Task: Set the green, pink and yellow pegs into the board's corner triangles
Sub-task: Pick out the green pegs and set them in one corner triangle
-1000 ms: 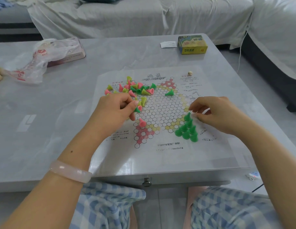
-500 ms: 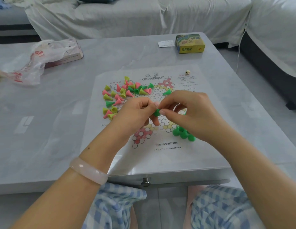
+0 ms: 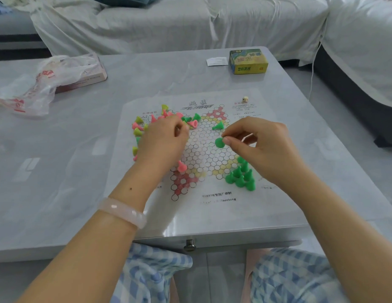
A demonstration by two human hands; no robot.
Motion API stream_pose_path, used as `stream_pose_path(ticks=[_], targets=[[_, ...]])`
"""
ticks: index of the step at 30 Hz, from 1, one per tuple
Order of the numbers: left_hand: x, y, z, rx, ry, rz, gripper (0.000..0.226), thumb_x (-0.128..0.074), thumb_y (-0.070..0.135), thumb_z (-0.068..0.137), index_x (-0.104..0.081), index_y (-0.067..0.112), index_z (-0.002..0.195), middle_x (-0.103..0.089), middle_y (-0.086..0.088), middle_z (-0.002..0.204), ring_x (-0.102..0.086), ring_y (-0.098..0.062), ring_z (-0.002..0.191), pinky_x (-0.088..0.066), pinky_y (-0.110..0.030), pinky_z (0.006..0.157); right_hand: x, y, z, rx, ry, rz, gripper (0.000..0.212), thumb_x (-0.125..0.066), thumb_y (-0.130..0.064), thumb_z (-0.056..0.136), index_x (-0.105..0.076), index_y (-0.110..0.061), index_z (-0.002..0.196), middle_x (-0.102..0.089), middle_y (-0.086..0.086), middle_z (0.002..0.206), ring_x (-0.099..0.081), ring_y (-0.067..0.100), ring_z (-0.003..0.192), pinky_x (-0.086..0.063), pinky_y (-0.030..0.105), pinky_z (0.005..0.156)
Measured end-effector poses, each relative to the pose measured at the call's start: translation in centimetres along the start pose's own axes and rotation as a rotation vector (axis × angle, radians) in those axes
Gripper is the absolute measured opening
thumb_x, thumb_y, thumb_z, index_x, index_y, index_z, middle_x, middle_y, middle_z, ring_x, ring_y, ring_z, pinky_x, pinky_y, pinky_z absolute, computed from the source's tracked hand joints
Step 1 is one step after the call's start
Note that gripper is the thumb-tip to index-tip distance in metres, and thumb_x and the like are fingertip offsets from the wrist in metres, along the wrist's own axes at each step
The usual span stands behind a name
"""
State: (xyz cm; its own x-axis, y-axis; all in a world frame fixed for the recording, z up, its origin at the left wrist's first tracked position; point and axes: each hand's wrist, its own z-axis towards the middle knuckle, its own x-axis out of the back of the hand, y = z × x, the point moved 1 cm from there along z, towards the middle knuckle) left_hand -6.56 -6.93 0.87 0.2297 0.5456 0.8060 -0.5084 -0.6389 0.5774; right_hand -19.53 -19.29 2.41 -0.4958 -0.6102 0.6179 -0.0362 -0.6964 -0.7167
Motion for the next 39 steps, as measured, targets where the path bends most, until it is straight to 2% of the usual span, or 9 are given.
stream_pose_path(ticks=[3,5,7,10,14,17,20,23,39], targets=[[-0.1,-1.8,2.3,0.052,0.127,0.218,0.024,-0.044,0.023,0.09,-0.059,0.02,0.109,-0.053,-0.005,0.107,-0.049,-0.024,0.097,-0.035,-0.03,0.068,0.5,1.0,0.2,-0.068,0.069,-0.006,0.01,-0.063,-0.011,0.081,-0.065,-0.02,0.078,-0.063,-0.013,0.073,-0.057,0.003,0.075,-0.048,0.011,0.068],[-0.4,-2.3,3.3,0.068,0.102,0.271,0.03,-0.043,0.023,0.09,-0.056,0.023,0.117,-0.049,-0.008,0.118,-0.043,-0.027,0.11,-0.035,-0.033,0.073,0.7,1.6,0.4,-0.095,0.093,-0.037,0.012,-0.063,-0.01,0.081,-0.064,-0.022,0.076,-0.062,-0.014,0.073,-0.056,0.003,0.076,-0.045,0.007,0.067],[-0.6,-2.4,3.9,0.044,0.062,0.318,0.034,-0.044,0.023,0.089,-0.053,0.024,0.122,-0.048,-0.008,0.123,-0.039,-0.029,0.114,-0.036,-0.034,0.078,0.9,2.0,0.5,-0.117,0.09,-0.067,0.014,-0.062,-0.012,0.081,-0.062,-0.024,0.076,-0.061,-0.013,0.075,-0.055,0.004,0.074,-0.042,0.006,0.066],[-1.0,-2.3,4.3,0.012,0.001,0.35,0.036,-0.043,0.023,0.09,-0.054,0.03,0.123,-0.05,-0.007,0.127,-0.039,-0.03,0.114,-0.036,-0.036,0.087,1.1,2.3,0.6,-0.126,0.025,-0.136,0.011,-0.062,-0.018,0.082,-0.062,-0.027,0.077,-0.057,-0.012,0.081,-0.052,0.003,0.077,-0.042,0.01,0.068],[-1.3,-2.2,4.5,0.031,-0.034,0.352,0.037,-0.041,0.022,0.091,-0.054,0.036,0.123,-0.051,-0.008,0.13,-0.04,-0.032,0.115,-0.034,-0.037,0.09,0.8,2.5,0.5,-0.103,-0.087,-0.265,0.004,-0.06,-0.025,0.083,-0.064,-0.025,0.083,-0.049,-0.012,0.089,-0.041,0.006,0.086,-0.032,0.011,0.069],[-1.5,-1.9,4.4,0.038,-0.027,0.375,0.037,-0.046,0.023,0.089,-0.054,0.034,0.123,-0.05,-0.01,0.128,-0.04,-0.032,0.115,-0.034,-0.038,0.092,0.3,2.5,0.4,-0.073,-0.171,-0.346,0.006,-0.06,-0.027,0.083,-0.064,-0.024,0.085,-0.045,-0.011,0.094,-0.034,0.005,0.091,-0.029,0.006,0.072],[-1.7,-1.9,4.3,0.036,0.007,0.347,0.033,-0.052,0.02,0.087,-0.057,0.027,0.119,-0.05,-0.012,0.125,-0.041,-0.033,0.116,-0.036,-0.039,0.093,0.1,2.7,0.6,-0.077,-0.22,-0.394,0.008,-0.06,-0.026,0.083,-0.066,-0.023,0.087,-0.043,-0.009,0.097,-0.032,0.006,0.095,-0.023,0.013,0.068],[-1.9,-2.1,4.2,0.045,0.051,0.292,0.026,-0.055,0.018,0.086,-0.061,0.019,0.111,-0.051,-0.014,0.121,-0.043,-0.033,0.115,-0.037,-0.039,0.091,0.1,2.8,0.7,-0.091,-0.259,-0.415,0.008,-0.059,-0.026,0.083,-0.066,-0.024,0.088,-0.043,-0.008,0.099,-0.032,0.007,0.097,-0.018,0.012,0.067],[-2.0,-2.2,4.2,0.046,0.063,0.278,0.025,-0.056,0.022,0.087,-0.063,0.019,0.11,-0.049,-0.014,0.122,-0.043,-0.033,0.115,-0.037,-0.039,0.093,0.0,3.2,0.7,-0.087,-0.308,-0.466,0.009,-0.058,-0.026,0.084,-0.065,-0.025,0.089,-0.042,-0.009,0.099,-0.032,0.008,0.098,-0.018,0.013,0.07]])
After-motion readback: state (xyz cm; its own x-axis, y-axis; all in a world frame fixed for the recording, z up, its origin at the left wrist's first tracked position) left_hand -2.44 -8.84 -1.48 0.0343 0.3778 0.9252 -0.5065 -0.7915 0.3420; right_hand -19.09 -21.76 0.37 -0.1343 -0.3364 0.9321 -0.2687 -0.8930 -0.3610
